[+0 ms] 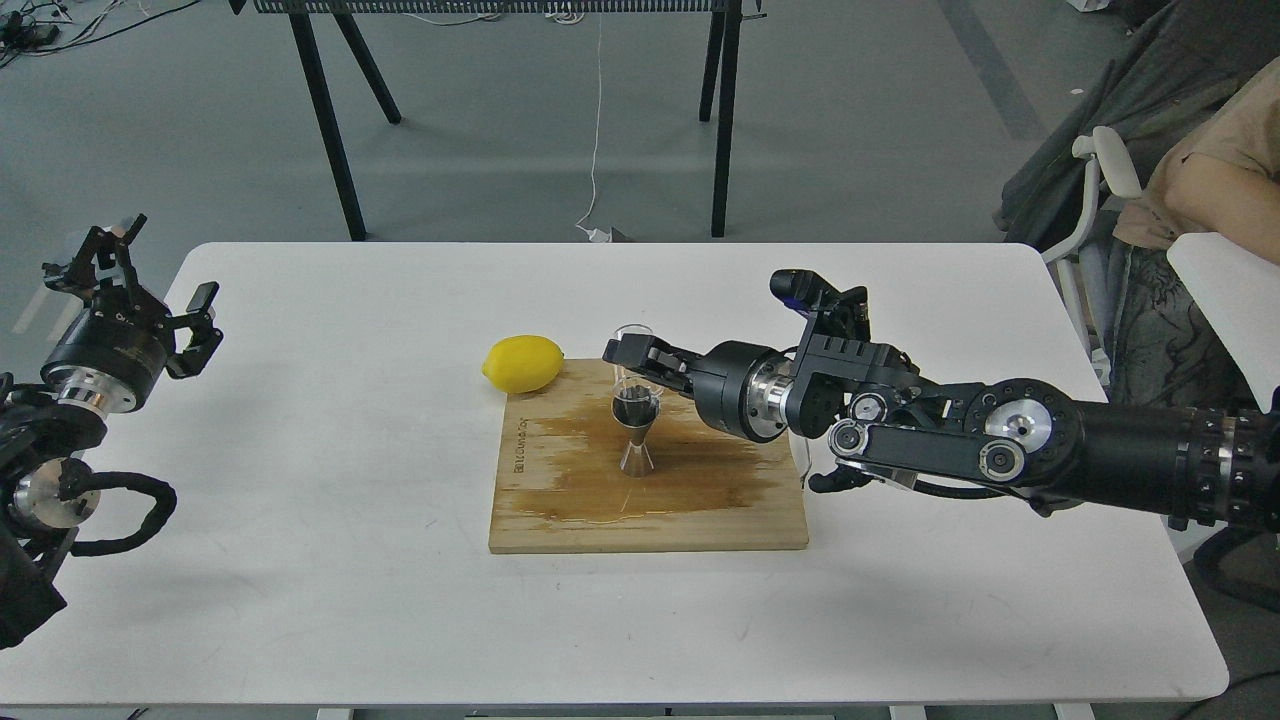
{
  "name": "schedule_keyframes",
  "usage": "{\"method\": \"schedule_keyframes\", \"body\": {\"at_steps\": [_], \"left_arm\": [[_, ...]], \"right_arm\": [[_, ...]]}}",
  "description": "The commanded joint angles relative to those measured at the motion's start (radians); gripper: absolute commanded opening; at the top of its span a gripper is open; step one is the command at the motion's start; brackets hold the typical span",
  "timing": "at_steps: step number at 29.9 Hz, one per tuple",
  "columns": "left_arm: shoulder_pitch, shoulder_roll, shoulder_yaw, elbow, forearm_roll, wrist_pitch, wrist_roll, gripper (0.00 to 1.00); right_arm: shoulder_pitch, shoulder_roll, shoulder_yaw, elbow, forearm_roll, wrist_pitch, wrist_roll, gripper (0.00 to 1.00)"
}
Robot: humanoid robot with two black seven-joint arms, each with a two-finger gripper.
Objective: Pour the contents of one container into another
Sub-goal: 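Withdraw the right arm holding the cup away from the board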
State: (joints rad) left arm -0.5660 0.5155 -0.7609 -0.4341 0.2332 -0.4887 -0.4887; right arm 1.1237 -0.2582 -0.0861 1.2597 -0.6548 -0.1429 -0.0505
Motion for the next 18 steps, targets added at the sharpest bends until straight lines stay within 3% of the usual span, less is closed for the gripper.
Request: {"method": "schedule_keyframes", "body": {"at_steps": [1,8,18], "left_arm": [[0.000,0.000,0.000,0.002,0.000,0.000,0.000,0.99],[0.000,0.001,0.002,0.000,0.000,0.000,0.000,0.99],[0.000,0.000,0.002,0.002,0.000,0.000,0.000,0.99]], "right_arm": [[-0.021,-0.004,0.060,0.004,0.061,0.000,0.001,0.39],[-0.131,-0.026,0.293,0.010,0.225,-0.001,0.001,0.39],[-0.415,-0.026,0.804,0.015,0.454,0.000,0.011,0.39]]}}
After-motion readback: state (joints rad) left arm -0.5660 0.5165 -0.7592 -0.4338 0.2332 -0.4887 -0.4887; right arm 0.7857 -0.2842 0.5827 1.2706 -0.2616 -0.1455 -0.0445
